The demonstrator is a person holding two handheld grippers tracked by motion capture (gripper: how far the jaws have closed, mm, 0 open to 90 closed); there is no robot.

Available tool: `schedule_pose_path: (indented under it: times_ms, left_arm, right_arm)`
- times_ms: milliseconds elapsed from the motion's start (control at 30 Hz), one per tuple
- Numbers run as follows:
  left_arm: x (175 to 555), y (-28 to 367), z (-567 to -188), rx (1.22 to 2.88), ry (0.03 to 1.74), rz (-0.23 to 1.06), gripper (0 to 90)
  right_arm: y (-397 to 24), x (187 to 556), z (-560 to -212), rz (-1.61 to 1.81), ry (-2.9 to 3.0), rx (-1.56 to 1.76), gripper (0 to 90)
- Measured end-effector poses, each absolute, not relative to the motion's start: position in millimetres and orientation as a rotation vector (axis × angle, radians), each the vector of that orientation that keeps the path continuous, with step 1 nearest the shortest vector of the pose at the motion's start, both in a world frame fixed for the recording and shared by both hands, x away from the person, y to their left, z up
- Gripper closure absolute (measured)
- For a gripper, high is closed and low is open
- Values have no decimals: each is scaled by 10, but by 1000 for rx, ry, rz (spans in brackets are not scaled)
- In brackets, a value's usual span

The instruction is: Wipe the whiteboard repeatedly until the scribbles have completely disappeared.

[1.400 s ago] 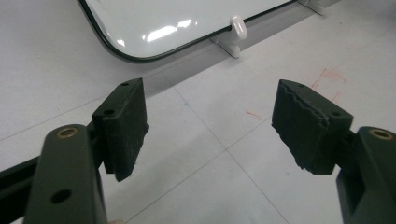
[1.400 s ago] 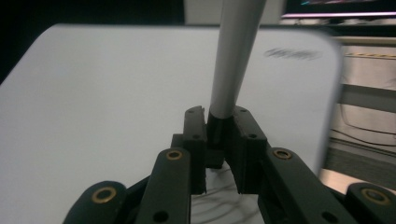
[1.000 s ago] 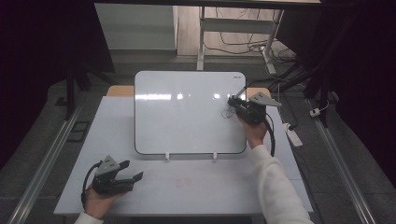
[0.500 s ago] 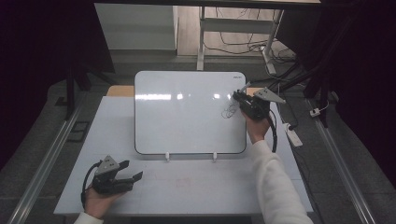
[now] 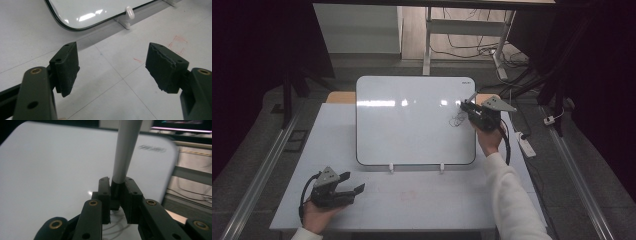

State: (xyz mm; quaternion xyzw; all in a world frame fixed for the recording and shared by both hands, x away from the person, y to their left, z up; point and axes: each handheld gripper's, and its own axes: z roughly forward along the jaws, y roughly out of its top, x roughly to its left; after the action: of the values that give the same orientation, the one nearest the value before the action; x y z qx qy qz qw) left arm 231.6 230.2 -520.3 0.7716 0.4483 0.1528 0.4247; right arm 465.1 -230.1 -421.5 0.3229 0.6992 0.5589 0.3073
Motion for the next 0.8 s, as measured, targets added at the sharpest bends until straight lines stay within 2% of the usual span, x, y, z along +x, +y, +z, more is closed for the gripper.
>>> schedule_pose_path:
  times_ms: [133,300,433,600,733,800]
  left_arm:
    - [2298,2290,-5188,1931,1112,390,274]
    - [2308,2310,-5200,1926,1122,385,274]
    - [2287,2299,-5186,1928,1112,390,274]
    - [2305,2304,-5197,1930,1117,385,274]
    - [2296,2294,-5191,1932,1113,388,274]
    - [2300,2299,-5193,1930,1116,386,274]
  right_arm:
    - [-2380,4728,-4186,1534,1742,966,778]
    - [-2268,4672,-4216,1502,1873,833,778]
    - [-2394,4710,-4187,1531,1747,967,778]
    - [-2276,4617,-4224,1451,1888,819,778]
    - [-2438,4650,-4204,1498,1778,964,778]
    - [-2382,4617,-4226,1477,1835,911,778]
